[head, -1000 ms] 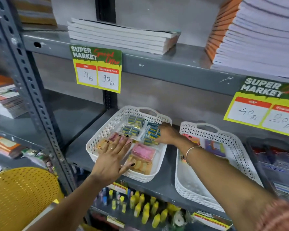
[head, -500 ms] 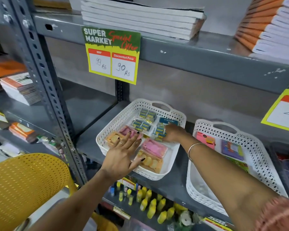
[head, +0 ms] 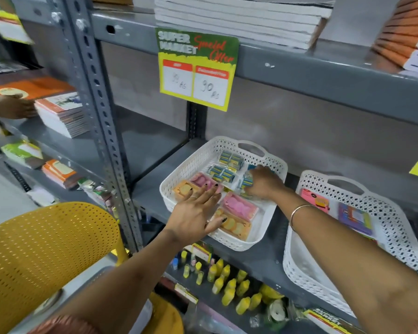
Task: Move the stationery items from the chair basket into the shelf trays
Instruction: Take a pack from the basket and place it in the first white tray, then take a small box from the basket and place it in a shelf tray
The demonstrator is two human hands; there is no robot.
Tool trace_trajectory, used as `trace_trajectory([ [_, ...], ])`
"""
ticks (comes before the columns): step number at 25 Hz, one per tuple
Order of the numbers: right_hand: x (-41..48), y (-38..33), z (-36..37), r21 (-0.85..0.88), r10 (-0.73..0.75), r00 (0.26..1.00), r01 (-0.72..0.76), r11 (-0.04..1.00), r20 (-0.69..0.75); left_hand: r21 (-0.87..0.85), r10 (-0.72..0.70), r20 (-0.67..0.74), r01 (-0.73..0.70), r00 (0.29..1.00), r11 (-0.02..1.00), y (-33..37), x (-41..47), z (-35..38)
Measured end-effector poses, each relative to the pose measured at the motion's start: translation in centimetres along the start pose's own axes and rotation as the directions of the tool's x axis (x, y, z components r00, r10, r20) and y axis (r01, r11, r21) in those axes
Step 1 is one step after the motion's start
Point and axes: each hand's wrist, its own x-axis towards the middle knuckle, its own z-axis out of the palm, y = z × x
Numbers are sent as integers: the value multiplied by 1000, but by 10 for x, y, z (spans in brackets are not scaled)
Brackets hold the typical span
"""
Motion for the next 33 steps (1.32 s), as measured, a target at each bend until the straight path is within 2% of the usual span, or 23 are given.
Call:
trace_trajectory([
  [2,0,-21,-19,60,-40,993,47,997,-110,37,6,-19,-6,1000,999,-1,-3,-3],
  [3,1,-41,-26,94,-84,984,99,991,-157,44,-20,-73,23,997,999,-8,-14,-7],
  [6,-4,-106,-43,180,-221,919,291,940,-326,46,-224,-221,239,949,970,-42,-67,-12],
  [9,-33,-186,-40,266,-341,775,535,801,-531,60,-456,-236,481,858,875,-85,-152,-3],
  [12,-64,-260,-2,248,-510,639,731,636,-576,57,-644,-158,658,749,751,-108,-243,25],
  [14,-76,-294,50,214,-614,603,779,589,-509,77,-717,-82,722,692,688,-108,-295,51],
  [17,-75,-319,152,229,-723,661,749,622,-202,99,-777,5,773,629,626,-97,-347,94],
  [20,-68,-322,257,208,-689,712,659,723,136,114,-797,110,789,594,604,-86,-382,143],
  [23,-61,-328,346,129,-589,740,583,803,323,106,-790,182,787,586,608,-76,-415,202],
  [26,-54,-333,404,69,-504,769,522,850,393,87,-786,233,793,572,603,-67,-438,242],
  [30,-51,-340,455,63,-472,802,485,872,365,118,-800,283,809,529,576,-63,-454,261],
  [33,-50,-341,464,19,-472,824,491,871,315,127,-801,302,811,517,571,-62,-458,265],
])
